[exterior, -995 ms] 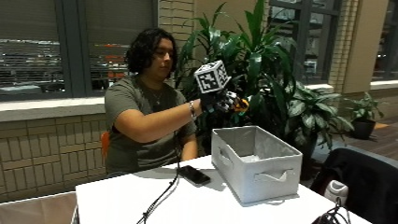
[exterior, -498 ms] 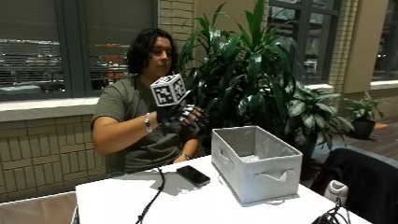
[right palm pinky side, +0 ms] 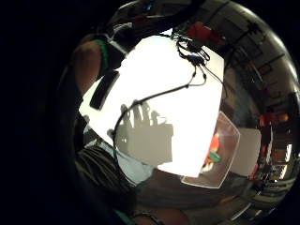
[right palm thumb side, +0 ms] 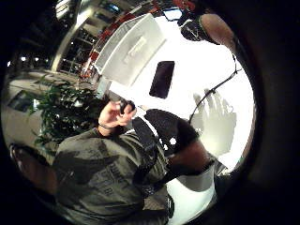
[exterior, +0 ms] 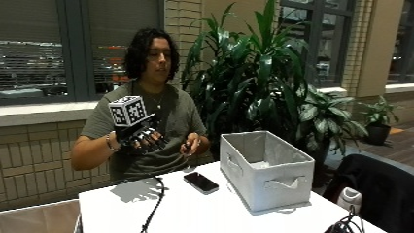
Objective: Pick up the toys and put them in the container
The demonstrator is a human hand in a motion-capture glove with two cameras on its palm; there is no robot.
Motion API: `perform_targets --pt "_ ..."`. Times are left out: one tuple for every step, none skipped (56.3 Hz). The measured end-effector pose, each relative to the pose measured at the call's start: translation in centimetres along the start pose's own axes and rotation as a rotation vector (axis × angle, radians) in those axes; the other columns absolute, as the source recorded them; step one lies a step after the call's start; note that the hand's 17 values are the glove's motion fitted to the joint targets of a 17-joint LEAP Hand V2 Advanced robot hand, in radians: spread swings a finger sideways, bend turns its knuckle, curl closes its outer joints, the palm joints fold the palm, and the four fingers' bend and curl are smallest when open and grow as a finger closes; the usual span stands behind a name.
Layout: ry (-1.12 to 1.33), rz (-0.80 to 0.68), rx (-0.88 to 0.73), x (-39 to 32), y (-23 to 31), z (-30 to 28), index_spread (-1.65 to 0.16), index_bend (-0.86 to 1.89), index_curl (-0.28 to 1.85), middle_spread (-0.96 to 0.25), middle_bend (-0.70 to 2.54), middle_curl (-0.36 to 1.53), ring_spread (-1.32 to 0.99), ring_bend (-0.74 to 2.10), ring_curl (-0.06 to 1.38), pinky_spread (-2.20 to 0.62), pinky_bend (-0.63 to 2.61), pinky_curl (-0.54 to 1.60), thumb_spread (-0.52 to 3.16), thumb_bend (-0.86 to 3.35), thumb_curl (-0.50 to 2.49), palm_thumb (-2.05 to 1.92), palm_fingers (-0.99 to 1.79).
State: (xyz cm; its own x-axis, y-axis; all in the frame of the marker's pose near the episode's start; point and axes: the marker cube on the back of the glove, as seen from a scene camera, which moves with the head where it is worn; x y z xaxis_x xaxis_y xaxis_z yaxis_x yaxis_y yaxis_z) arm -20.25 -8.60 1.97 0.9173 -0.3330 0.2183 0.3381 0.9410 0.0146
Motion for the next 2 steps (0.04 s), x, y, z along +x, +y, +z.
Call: perform_targets --pt "0.001 0.0 -0.002 0.06 0.15 0.01 -0.38 0.56 0.48 -0.19 0.41 0.67 -0.28 0.65 0.49 -0.1 0.96 0.41 1.21 -0.03 0.24 -0.02 0.06" --pt "0.002 -0.001 -0.002 0.09 0.23 0.01 -0.39 0.56 0.47 -0.18 0.4 0.66 -0.28 0.64 0.48 -0.09 0.96 0.41 1.21 -0.03 0.24 -0.02 0.06"
